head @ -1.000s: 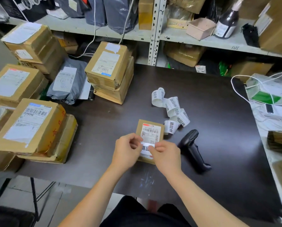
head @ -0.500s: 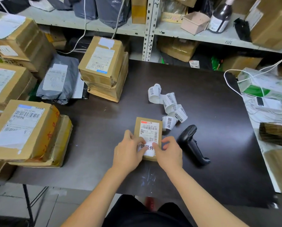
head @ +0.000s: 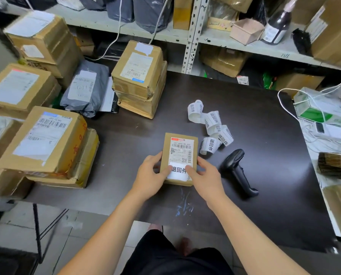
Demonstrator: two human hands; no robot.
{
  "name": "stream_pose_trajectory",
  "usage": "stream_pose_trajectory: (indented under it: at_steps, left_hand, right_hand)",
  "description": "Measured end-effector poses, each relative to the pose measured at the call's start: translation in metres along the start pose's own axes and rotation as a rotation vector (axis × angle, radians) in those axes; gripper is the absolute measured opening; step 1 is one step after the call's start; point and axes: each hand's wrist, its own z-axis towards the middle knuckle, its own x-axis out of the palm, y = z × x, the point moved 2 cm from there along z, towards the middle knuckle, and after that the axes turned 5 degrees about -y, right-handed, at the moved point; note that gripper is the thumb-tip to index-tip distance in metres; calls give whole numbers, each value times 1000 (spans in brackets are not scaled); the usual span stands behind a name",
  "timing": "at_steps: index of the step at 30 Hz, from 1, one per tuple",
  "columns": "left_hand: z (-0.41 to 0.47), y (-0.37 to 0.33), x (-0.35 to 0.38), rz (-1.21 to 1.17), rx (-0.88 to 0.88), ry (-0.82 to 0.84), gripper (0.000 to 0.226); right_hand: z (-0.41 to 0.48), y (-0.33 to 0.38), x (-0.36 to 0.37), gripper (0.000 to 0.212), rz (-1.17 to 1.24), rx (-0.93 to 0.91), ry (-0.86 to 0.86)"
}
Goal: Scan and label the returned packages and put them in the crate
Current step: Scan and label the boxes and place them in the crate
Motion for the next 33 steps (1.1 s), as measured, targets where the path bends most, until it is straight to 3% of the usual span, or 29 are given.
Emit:
stream_pose_trajectory:
  at_steps: [7, 18, 22, 27, 33]
  left_hand:
    - [-77, -6, -40, -14, -5, -257, 51]
    - [-325, 35, -119, -127, -302, -800, 47]
    - [-411, 68, -147, -159, -410, -973, 52]
    - [-508, 125, -183, -269, -484, -1160, 52]
    - [-608, 217, -229, -403, -577, -1256, 60]
  right_hand:
    - [-44, 23, 20, 38, 35, -160, 213]
    - [-207, 23, 127, 46, -99, -366, 813]
    - [-284, 20, 179, 52, -224, -481, 977]
    - [-382, 8, 252, 36, -301, -608, 1115]
    - [-486, -24, 352, 44, -451, -617, 1235]
